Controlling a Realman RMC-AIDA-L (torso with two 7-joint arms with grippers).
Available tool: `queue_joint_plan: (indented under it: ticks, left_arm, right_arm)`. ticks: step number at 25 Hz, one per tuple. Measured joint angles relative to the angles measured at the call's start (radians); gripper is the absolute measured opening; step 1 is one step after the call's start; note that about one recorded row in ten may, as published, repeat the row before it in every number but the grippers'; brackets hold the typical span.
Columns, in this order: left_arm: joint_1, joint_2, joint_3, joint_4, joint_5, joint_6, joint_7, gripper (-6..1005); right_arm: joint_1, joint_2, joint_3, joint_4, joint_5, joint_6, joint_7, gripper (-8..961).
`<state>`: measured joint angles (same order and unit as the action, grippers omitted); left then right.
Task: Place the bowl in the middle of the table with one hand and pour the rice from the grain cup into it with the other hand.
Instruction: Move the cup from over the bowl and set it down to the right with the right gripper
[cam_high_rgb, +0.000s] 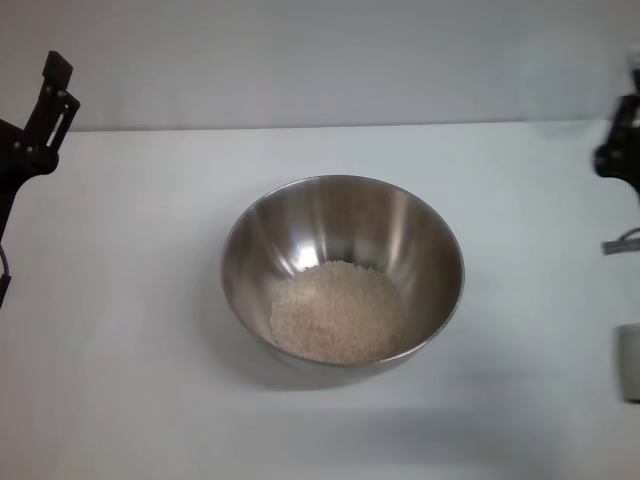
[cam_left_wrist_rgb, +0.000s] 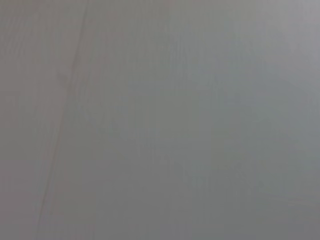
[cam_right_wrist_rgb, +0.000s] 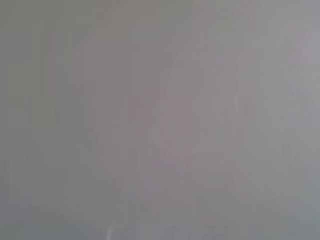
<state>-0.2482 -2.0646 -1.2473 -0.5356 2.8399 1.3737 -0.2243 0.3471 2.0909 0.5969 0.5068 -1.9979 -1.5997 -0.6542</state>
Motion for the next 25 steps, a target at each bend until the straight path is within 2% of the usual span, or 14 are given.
queue_joint_plan:
  ticks: [5,9,25]
  left_arm:
    - [-0.003,0.002,0.003,0.002,0.001,0.001,0.000,809]
    - [-0.003,0.003,0.006,0.002,0.001,0.005,0.000,809]
    - [0.000,0.001,0.010,-0.001,0.013,0.015,0.000,809]
  right_arm:
    - [-0.036,0.000,-0.008,0.007,0.133,0.023,0.247,7]
    - [-0.046,0.000,-0.010,-0.007,0.185,0.082,0.352,6]
    - [-0.009,0.000,-0.008,-0.072,0.195,0.372,0.469,6]
